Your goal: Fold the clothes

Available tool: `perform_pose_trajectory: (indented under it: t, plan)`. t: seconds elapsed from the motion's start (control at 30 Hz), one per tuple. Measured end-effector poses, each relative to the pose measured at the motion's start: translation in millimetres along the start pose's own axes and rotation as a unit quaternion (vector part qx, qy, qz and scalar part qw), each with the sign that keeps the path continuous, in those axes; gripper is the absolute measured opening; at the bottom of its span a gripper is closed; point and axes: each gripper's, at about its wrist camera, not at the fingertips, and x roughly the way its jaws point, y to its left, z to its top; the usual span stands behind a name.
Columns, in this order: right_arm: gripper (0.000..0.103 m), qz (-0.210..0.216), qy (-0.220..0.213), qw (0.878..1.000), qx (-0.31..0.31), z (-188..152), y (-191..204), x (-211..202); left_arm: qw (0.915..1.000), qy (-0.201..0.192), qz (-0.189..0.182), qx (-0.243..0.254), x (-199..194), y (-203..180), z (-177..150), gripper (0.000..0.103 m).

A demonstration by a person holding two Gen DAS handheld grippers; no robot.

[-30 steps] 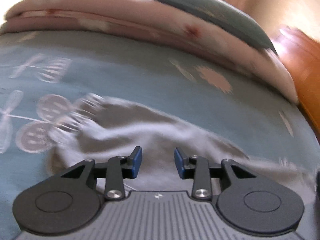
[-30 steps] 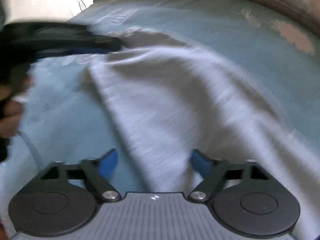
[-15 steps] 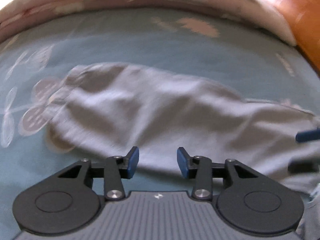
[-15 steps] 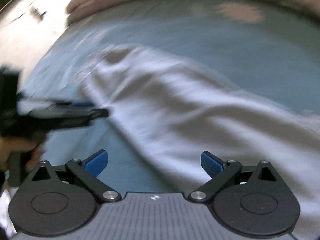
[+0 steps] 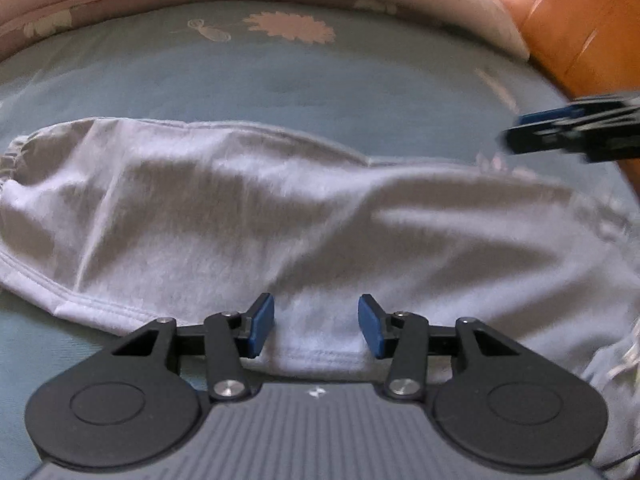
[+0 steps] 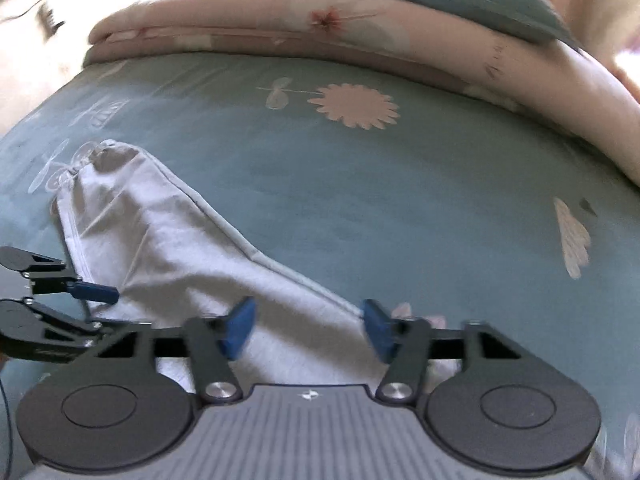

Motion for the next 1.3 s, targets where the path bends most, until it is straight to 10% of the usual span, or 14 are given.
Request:
perform_pose_trajectory:
  t: [0.4,0.63,0.7,0.77,1.07,1.17,1.3]
  plan:
    - [0.054,0.104,0.059,0.971,-0.208,48,33,120,0.9988,-0.013,-0.023,-0.042,0,17,-18,0.049]
    - [0.053,0.150,0.084,0.958,-0.229,37,37,133,0.9989,-0.023,-0.016,-0.037,0,13,-17,0.052]
    - [0.044,0.163,0.100,0.957,-0.218,43,36,135,0.9993,-0.019,-0.015,-0.030,1,9,-15,0.057]
    - [0.006,0.172,0.116,0.955,-0.211,49,36,136,0.9996,-0.012,-0.015,-0.021,2,5,-11,0.061]
    - [0.012,0.090,0.022,0.943,-0.320,46,61,78,0.9994,0.001,-0.023,-0.026,4,4,-4,0.066]
    - [0.020,0.076,0.065,0.937,-0.334,30,61,96,0.9996,0.007,-0.020,-0.019,5,2,-2,0.066]
    - [0.037,0.072,0.045,0.967,-0.241,44,39,94,0.9999,-0.005,-0.009,-0.008,-3,0,1,0.065]
